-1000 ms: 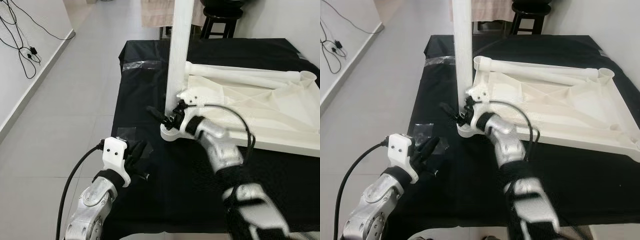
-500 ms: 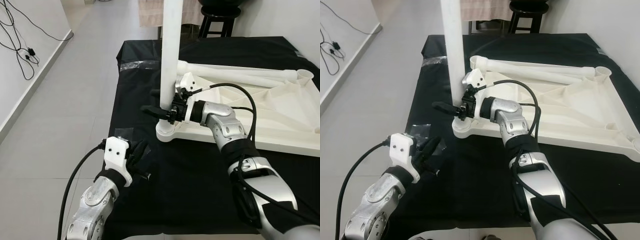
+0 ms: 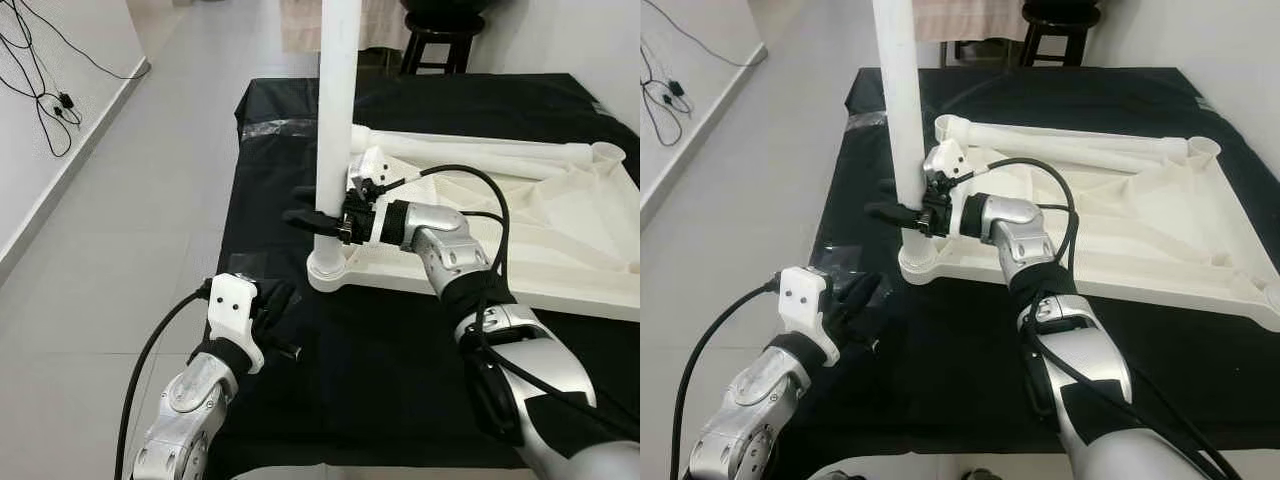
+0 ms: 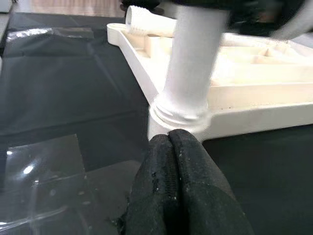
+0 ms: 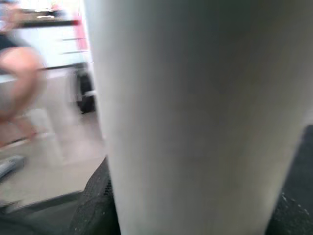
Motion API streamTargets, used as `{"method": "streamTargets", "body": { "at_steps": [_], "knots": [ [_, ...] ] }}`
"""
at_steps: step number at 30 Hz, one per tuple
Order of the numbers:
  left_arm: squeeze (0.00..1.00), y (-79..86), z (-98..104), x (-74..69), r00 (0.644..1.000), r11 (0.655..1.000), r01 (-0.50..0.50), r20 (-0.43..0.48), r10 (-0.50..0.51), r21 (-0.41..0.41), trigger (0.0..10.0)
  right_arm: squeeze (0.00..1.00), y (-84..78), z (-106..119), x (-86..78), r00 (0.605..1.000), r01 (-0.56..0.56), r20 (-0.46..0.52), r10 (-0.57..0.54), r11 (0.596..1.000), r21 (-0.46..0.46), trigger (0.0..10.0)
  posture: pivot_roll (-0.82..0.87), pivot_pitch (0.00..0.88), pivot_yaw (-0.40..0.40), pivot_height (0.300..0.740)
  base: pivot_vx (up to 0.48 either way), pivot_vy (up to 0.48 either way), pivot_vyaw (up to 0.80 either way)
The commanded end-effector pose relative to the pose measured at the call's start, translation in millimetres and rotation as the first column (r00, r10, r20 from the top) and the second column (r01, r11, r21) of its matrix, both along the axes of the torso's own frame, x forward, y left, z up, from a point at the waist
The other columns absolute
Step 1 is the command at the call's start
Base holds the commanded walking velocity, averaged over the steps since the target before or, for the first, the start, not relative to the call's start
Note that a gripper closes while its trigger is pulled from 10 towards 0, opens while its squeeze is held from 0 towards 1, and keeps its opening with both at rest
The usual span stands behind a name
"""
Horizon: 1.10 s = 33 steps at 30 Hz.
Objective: Building children table
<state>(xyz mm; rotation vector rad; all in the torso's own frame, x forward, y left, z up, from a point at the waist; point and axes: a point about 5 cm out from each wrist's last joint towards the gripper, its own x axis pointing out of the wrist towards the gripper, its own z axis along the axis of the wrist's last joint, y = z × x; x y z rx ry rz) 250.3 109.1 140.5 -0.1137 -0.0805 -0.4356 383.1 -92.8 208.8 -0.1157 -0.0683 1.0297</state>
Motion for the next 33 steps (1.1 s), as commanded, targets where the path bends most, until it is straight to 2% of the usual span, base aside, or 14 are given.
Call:
{"method": "streamTargets", "body": {
  "at_steps": [1,2,4,5,6,11,12,14,16,21,22,23,27,33],
  "knots": [
    [0.00,2.9,-3.5,-2.8,1.000,1.000,-0.007,-0.017,0.007,0.011,10.0,0.00,-11.3,-41.6,0.3,0.956,0.265,-0.107,-0.274,0.960,-0.093,0.0,0.06,0.143,-0.008,0.740,0.000,0.000,0.00],
    [0.00,4.1,-2.9,-2.8,1.000,1.000,-0.007,-0.016,0.007,0.014,10.0,0.00,-8.8,-70.3,-12.8,0.820,0.535,-0.170,-0.546,0.838,-0.111,0.0,0.06,0.152,-0.009,0.740,0.000,0.000,0.00],
    [0.00,4.1,-2.9,-2.8,1.000,1.000,-0.007,-0.016,0.007,0.014,10.0,0.00,-8.8,-70.3,-12.8,0.820,0.535,-0.170,-0.546,0.838,-0.111,0.0,0.06,0.152,-0.009,0.740,0.000,0.000,0.00],
    [0.00,4.3,-2.6,-2.7,1.000,1.000,-0.007,-0.016,0.007,0.014,10.0,0.00,-8.9,-81.1,-22.0,0.750,0.617,-0.210,-0.627,0.778,-0.120,0.0,0.06,0.152,-0.009,0.740,0.000,0.000,0.00],
    [0.00,5.3,-2.8,-1.9,1.000,1.000,-0.004,-0.016,0.004,0.019,10.0,0.00,7.7,-91.3,-42.2,0.729,0.635,-0.266,-0.631,0.768,-0.084,0.0,0.06,0.144,0.003,0.740,0.000,0.000,0.00],
    [0.00,5.3,-4.6,0.5,1.000,0.999,0.002,-0.018,-0.002,0.032,10.0,0.00,15.6,-79.1,-27.3,0.734,0.647,-0.221,-0.642,0.760,-0.056,0.0,0.07,0.127,0.013,0.740,0.000,0.000,0.00],
    [0.00,5.0,-4.7,0.7,1.000,0.999,0.004,-0.018,-0.003,0.035,10.0,0.00,19.1,-71.6,-22.1,0.760,0.624,-0.193,-0.621,0.780,-0.049,10.0,0.07,0.124,0.008,0.740,0.000,0.000,0.00],
    [0.00,4.8,-4.8,0.7,1.000,0.999,0.005,-0.017,-0.004,0.036,10.0,0.00,22.3,-66.5,-20.6,0.773,0.612,-0.173,-0.610,0.789,-0.046,10.0,0.07,0.124,0.008,0.740,0.000,0.000,0.00],
    [0.00,4.1,-4.9,1.3,1.000,0.999,0.001,-0.014,-0.001,0.036,10.0,1.00,25.9,-49.6,-16.1,0.791,0.599,-0.161,-0.591,0.801,0.002,10.0,0.08,0.115,-0.005,0.740,0.000,0.000,0.00],
    [0.00,3.4,-5.4,2.4,1.000,0.999,-0.005,-0.011,0.006,0.037,10.0,1.00,30.9,-23.2,-11.9,0.841,0.535,-0.147,-0.521,0.841,0.081,10.0,0.08,0.106,-0.015,0.740,0.000,0.000,0.00],
    [0.00,3.2,-5.5,2.5,1.000,0.999,-0.007,-0.010,0.007,0.037,10.0,0.80,35.4,-11.3,-10.8,0.892,0.450,-0.122,-0.436,0.885,0.121,10.0,0.08,0.106,-0.015,0.740,0.000,0.000,0.00],
    [0.00,3.1,-5.6,2.7,1.000,0.999,-0.007,-0.010,0.008,0.036,10.0,0.00,40.0,0.7,-10.1,0.944,0.329,-0.087,-0.320,0.933,0.146,10.0,0.08,0.101,-0.014,0.740,0.000,0.000,0.00],
    [0.00,2.5,-6.0,2.5,1.000,0.999,-0.003,-0.010,0.003,0.035,10.0,0.00,45.8,7.3,-13.0,1.000,-0.008,-0.022,0.009,0.998,0.063,10.0,0.08,0.097,-0.011,0.740,0.000,0.000,0.00],
    [0.00,1.9,-6.2,1.3,1.000,0.999,0.000,-0.012,0.001,0.036,10.0,0.00,34.7,-13.4,-10.9,0.993,-0.108,-0.060,0.103,0.990,-0.092,10.0,0.08,0.099,-0.012,0.740,0.000,0.000,0.00]
  ]
}}
